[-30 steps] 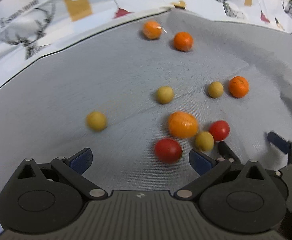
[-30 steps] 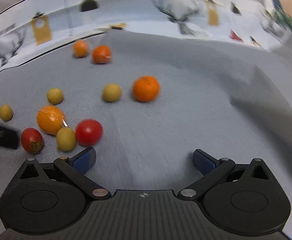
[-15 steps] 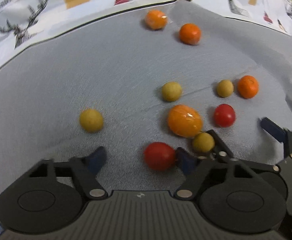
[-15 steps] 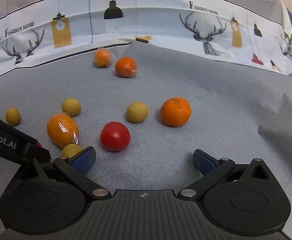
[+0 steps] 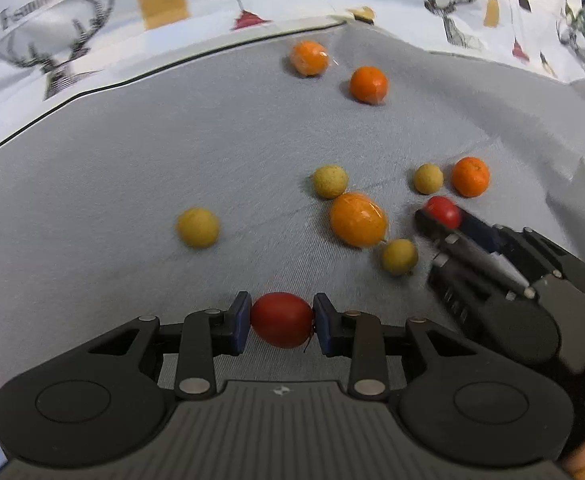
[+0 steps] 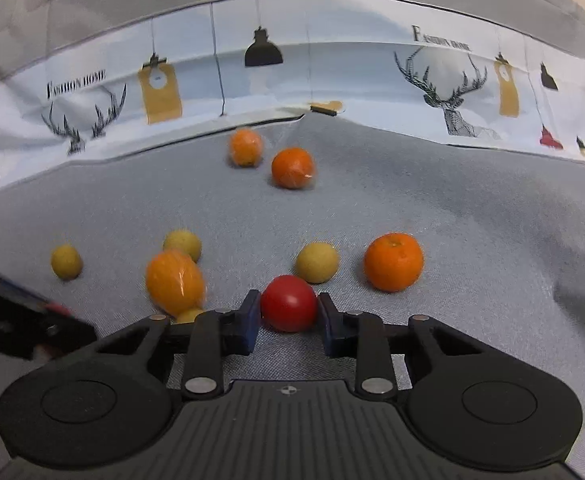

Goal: Organize fruits

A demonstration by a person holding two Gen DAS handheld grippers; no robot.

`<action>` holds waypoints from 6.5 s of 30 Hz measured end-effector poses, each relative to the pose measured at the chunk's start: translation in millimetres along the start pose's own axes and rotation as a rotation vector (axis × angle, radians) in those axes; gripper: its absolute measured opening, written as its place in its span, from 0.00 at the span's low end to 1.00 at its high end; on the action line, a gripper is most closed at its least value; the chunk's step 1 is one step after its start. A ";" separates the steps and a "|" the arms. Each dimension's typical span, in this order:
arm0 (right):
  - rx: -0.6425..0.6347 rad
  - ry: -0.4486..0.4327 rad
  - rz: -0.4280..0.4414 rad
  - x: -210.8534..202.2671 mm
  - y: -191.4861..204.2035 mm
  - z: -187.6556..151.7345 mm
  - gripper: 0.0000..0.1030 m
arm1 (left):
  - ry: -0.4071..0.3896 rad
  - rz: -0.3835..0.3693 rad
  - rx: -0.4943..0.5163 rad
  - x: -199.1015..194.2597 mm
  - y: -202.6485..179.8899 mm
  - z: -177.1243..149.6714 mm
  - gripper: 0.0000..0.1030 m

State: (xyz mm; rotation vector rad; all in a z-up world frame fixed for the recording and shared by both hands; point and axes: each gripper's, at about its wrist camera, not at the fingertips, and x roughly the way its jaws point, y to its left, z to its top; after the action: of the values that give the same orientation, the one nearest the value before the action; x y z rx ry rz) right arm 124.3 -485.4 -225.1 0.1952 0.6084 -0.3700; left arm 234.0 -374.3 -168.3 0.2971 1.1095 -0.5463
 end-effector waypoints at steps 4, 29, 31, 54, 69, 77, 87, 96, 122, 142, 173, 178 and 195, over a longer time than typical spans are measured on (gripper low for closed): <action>0.043 -0.087 -0.125 -32.6 -11.9 4.8 0.30 | -0.013 -0.001 -0.043 -49.9 13.3 -17.8 0.36; -0.113 0.013 0.547 -358.3 198.0 -16.6 0.30 | -0.148 0.218 -0.322 -327.0 166.0 -270.5 0.36; -0.163 0.013 0.549 -372.4 211.5 -22.4 0.30 | -0.171 0.214 -0.330 -336.8 168.6 -286.8 0.36; -0.267 0.009 0.471 -397.1 233.0 -26.6 0.30 | -0.259 0.145 -0.382 -354.4 181.7 -313.5 0.36; -0.269 0.055 0.471 -383.4 237.0 -26.9 0.30 | -0.247 0.156 -0.385 -344.0 190.2 -308.6 0.36; -0.280 0.086 0.462 -372.6 242.3 -28.8 0.30 | -0.234 0.149 -0.390 -334.9 197.3 -301.9 0.36; -0.302 0.123 0.455 -345.1 255.4 -25.2 0.30 | -0.215 0.153 -0.396 -316.5 213.9 -280.0 0.36; -0.306 0.177 0.454 -293.7 272.5 -17.7 0.30 | -0.187 0.164 -0.380 -280.2 232.6 -241.1 0.36; -0.419 0.203 0.459 -186.0 314.0 1.4 0.78 | -0.153 0.295 -0.275 -205.9 267.3 -187.0 1.00; -0.354 0.040 0.415 -370.5 252.5 -26.7 0.97 | -0.223 0.384 -0.276 -332.9 187.1 -311.8 1.00; -0.347 -0.066 0.411 -413.1 240.1 -31.4 0.99 | -0.329 0.408 -0.243 -371.9 160.6 -327.1 1.00; -0.344 -0.047 0.410 -407.9 241.3 -31.4 0.99 | -0.314 0.402 -0.244 -366.6 164.2 -325.2 1.00; -0.340 0.018 0.408 -385.9 247.1 -31.6 0.99 | -0.267 0.397 -0.239 -347.0 175.5 -316.8 1.00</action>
State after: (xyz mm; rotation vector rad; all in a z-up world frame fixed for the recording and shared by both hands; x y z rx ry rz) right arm -87.2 -141.6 -5.8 -0.0064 0.6227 0.1306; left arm -25.9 18.6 3.8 0.2202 0.8171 -0.0935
